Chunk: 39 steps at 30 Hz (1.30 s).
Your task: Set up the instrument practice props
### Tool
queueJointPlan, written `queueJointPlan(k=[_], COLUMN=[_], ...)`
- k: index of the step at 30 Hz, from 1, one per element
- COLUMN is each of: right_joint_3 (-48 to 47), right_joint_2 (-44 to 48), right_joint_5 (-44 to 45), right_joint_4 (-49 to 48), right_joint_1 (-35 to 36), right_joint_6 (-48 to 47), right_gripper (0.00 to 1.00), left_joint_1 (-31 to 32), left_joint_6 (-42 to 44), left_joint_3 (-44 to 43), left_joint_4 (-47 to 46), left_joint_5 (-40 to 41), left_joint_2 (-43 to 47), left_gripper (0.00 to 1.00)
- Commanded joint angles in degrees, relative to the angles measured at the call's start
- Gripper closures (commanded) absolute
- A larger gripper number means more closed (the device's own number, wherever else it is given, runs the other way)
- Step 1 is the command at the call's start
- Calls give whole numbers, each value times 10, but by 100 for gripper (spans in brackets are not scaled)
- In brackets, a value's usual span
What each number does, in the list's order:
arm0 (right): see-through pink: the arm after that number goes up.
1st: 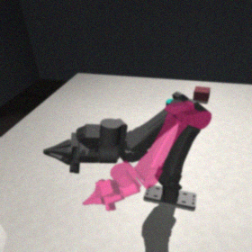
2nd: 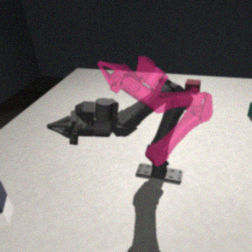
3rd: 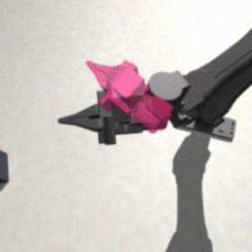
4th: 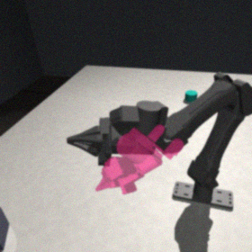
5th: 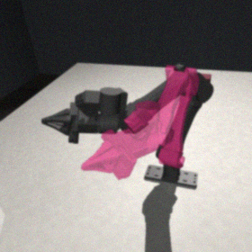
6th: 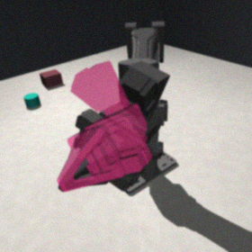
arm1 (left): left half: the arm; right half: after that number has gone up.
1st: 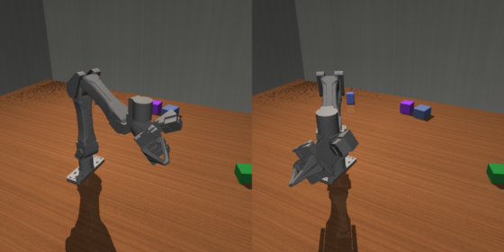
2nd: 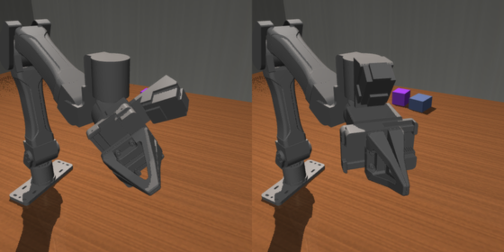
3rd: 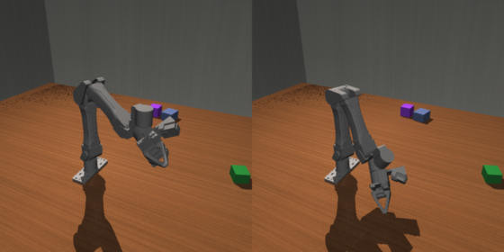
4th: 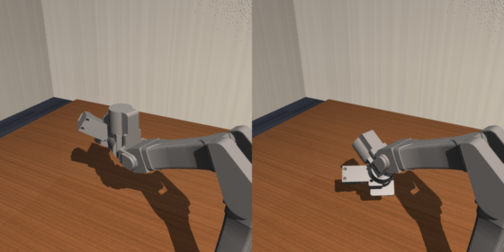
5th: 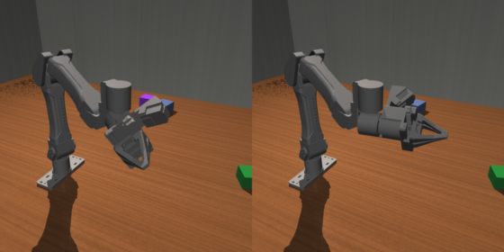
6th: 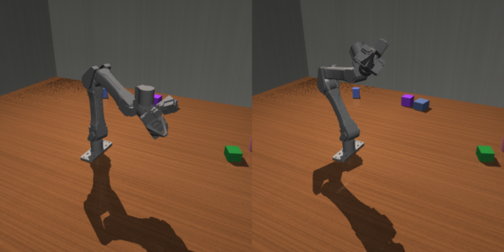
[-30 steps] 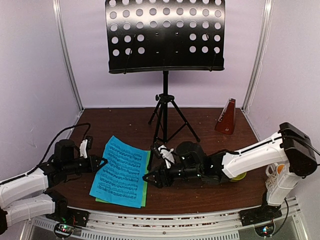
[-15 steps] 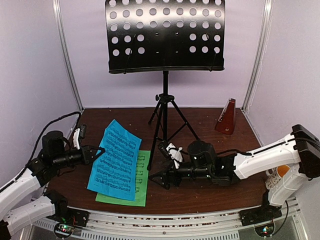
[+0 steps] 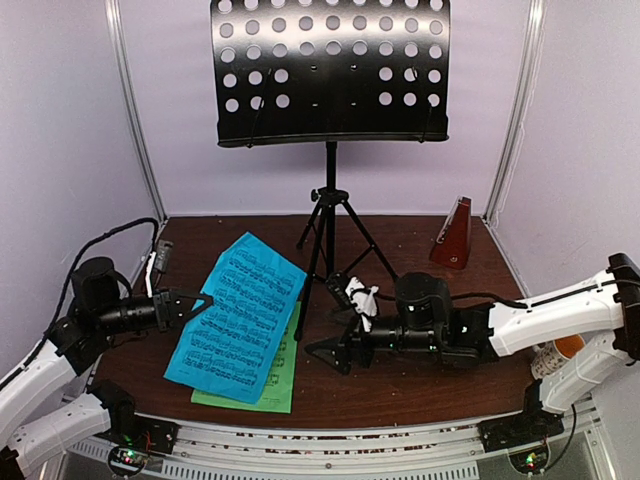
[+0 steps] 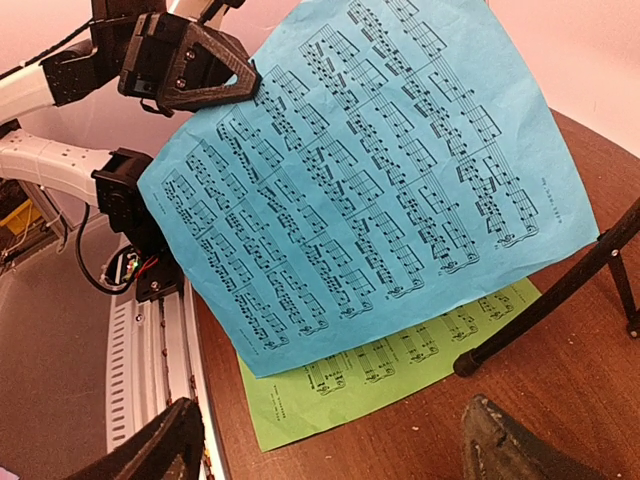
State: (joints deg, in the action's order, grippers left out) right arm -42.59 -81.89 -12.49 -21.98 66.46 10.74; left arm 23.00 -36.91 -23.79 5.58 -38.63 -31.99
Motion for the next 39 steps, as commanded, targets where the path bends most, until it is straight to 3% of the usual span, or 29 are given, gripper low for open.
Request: queueJointPlan(k=[1,8,19,33,39], right_joint_3=[4,-5,-32,-53,-112], right_joint_2=[37,77,120,125,134], right_joint_5=[-4,-13,-5,-4,-5], right_joint_4=[30,86,169,202,285], right_joint_1=[-3,-2,-2,-2,0], right_joint_6=[-31,-69,-108,-124,-169], right_gripper=[11,10,11,11,12], left_joint_1=[5,8,27,38,70], left_joint_6=[-25,-58,-62,-64,-11], left_joint_3=[0,13,15,12,-41], left_joint_4=[-89,-153,-159,-158,-67], left_joint_5=[-73,-115,-115,-115,-91], left_joint_2=[11,-10,-2,-12,-47], left_gripper=[100,100,100,100,100])
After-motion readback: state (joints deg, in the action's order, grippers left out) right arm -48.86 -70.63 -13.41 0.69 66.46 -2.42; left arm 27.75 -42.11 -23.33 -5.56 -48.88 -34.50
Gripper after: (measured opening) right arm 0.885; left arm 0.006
